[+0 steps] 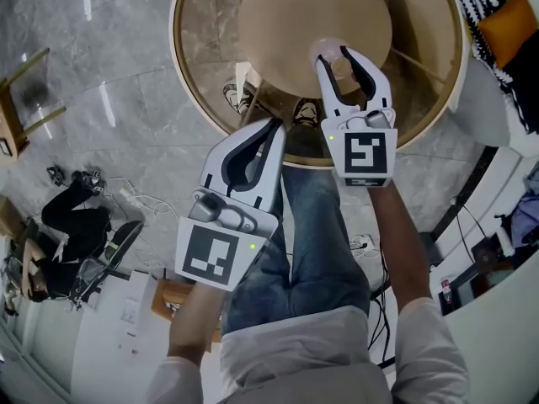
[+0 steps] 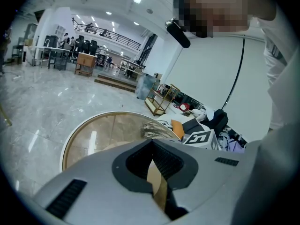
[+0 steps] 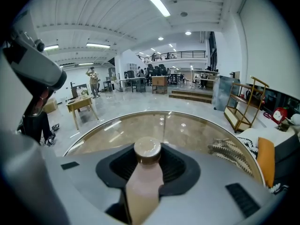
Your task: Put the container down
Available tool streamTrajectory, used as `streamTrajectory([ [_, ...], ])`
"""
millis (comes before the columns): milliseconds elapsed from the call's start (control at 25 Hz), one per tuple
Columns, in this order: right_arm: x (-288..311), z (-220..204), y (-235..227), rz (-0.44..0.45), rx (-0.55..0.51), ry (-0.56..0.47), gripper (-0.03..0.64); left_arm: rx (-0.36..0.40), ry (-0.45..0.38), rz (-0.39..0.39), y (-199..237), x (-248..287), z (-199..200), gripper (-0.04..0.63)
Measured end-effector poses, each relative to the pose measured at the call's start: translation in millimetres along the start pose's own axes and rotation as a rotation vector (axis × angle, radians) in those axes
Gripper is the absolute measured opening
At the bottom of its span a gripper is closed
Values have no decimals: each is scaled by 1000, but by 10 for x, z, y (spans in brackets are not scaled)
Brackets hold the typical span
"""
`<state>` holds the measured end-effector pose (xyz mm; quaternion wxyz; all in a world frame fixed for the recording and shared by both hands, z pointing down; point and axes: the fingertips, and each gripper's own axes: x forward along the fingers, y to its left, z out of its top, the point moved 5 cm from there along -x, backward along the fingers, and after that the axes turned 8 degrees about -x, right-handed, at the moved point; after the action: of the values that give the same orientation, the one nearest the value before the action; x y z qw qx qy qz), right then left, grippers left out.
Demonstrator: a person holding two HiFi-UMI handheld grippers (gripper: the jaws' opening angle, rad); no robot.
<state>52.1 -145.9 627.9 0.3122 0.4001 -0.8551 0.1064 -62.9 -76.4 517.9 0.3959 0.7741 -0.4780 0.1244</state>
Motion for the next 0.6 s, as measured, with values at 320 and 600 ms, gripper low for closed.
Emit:
streamTrajectory([
  [320,-12,0,18,25,-43,1,143,5,7,5,-7,44,23,18],
  [600,-16,4,5,67,-41,14,149,17,6,22,41,73,58,18],
])
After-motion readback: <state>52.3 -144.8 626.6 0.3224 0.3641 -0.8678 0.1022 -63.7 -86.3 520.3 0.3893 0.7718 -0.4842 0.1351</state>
